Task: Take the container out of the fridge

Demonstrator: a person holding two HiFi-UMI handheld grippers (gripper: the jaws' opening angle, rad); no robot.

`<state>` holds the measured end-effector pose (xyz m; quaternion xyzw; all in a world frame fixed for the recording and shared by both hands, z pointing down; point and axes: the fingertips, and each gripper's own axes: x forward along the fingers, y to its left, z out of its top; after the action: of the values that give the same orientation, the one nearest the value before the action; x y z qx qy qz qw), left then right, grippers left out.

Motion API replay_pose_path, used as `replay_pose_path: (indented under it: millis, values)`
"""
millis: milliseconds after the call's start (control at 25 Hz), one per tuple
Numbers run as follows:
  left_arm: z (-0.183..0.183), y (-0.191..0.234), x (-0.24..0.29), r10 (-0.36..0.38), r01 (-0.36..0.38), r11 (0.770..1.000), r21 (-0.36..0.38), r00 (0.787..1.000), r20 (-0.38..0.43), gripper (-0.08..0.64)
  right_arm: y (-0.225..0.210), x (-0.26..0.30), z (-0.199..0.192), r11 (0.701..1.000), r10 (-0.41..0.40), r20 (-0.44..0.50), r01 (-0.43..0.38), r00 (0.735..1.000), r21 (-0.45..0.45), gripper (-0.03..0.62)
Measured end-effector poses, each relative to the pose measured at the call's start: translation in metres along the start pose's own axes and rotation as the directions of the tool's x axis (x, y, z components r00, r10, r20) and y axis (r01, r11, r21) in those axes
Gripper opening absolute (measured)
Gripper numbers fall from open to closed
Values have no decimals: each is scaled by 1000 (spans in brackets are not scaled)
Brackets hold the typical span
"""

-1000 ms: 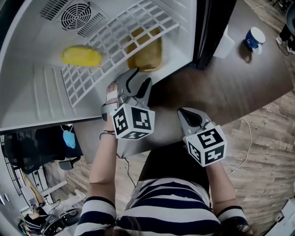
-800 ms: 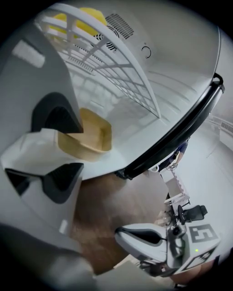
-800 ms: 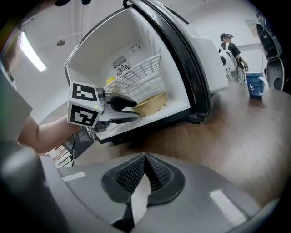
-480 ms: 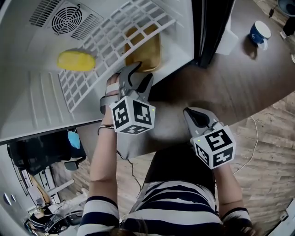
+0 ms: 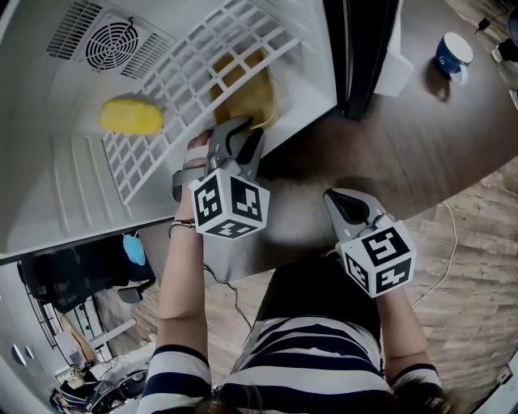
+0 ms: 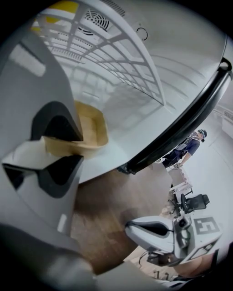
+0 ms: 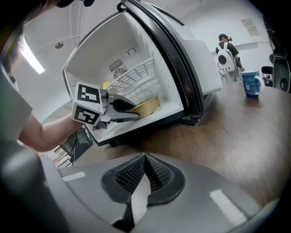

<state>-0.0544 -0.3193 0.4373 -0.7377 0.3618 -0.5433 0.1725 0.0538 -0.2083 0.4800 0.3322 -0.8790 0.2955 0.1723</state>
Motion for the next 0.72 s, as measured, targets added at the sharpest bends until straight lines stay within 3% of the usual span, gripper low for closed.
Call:
replay_pose_path:
  millis: [720]
  values:
    - [7,-14,-27,-72,72,997,3,997,33,0,13,-19,4,998,-60,8,60,998,2,-3]
